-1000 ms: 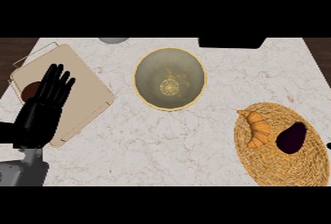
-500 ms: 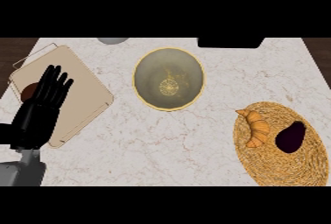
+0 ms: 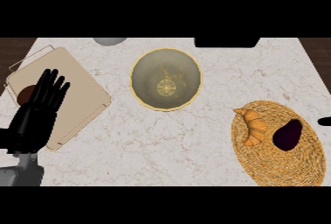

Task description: Pick the eggplant from the placemat and place it in the bowl

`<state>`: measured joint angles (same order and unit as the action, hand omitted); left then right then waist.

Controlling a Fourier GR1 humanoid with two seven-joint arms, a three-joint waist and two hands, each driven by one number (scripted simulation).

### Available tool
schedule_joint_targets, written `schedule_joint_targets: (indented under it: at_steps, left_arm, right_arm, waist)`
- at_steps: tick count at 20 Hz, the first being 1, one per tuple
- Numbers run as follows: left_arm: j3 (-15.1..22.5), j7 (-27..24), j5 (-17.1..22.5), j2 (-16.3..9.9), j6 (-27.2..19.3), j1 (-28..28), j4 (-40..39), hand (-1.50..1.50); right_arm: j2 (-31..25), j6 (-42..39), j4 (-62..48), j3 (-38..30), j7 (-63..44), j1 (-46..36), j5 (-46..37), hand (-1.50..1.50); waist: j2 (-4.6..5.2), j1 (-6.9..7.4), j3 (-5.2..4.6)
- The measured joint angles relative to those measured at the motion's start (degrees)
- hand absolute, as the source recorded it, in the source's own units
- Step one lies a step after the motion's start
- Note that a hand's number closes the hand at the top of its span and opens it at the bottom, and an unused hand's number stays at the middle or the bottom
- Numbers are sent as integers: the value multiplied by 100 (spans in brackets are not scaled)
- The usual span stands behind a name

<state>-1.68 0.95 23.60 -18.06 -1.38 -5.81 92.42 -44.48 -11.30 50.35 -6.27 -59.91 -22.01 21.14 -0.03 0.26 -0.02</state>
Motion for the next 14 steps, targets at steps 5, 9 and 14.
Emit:
schedule_joint_targets:
  at_steps: [5, 9, 14]
  left_arm:
    - [-132, 55, -17, 5, 84, -13, 17, 0]
    - [-195, 31, -90, 60, 145, -47, -81, 0]
    - [-285, 82, -143, 127, 242, -88, -80, 0]
  right_arm:
    - [203, 361, 548, 149, -117, 241, -256, -150]
    - [381, 656, 1003, 233, -50, 565, -596, -150]
    - [688, 918, 1235, 281, 37, 743, -1050, -150]
  waist:
    - [-7, -26, -2]
    - [-7, -42, -3]
    - [-2, -29, 1]
